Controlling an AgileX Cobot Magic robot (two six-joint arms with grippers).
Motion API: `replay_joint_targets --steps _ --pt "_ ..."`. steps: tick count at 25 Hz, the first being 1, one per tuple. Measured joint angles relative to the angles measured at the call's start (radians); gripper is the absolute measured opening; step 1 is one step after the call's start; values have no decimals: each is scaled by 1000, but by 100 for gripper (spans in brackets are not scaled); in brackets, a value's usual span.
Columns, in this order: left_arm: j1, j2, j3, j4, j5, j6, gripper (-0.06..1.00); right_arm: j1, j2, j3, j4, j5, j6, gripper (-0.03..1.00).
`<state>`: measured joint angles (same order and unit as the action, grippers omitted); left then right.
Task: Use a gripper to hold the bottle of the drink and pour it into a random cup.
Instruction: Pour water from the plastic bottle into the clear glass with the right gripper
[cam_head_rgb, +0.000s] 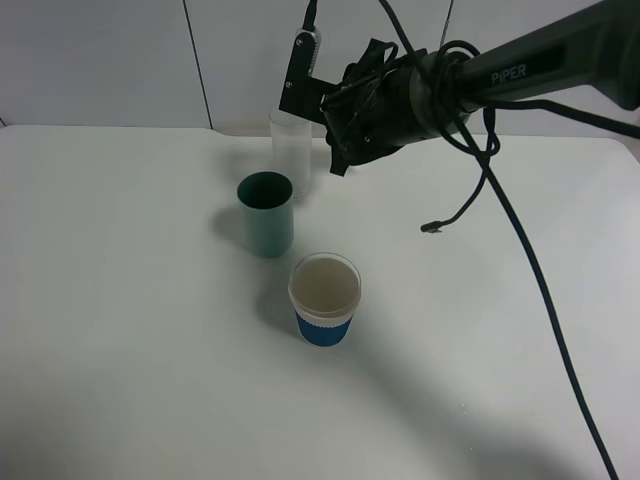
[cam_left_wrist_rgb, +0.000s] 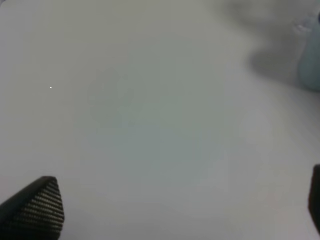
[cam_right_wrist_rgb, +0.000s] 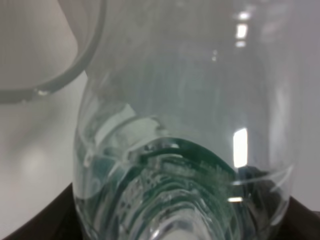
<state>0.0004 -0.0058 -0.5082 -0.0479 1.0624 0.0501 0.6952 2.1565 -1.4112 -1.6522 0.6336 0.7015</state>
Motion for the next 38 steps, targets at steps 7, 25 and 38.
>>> replay_joint_targets --steps 7,25,38 --pt "0 0 0 0 0 0 99 3 -4 0 0 6 -25 56" --pt "0 0 0 0 0 0 99 22 -13 0 -8 77 -148 56" --pt "0 0 0 0 0 0 99 22 -13 0 -17 138 -189 56"
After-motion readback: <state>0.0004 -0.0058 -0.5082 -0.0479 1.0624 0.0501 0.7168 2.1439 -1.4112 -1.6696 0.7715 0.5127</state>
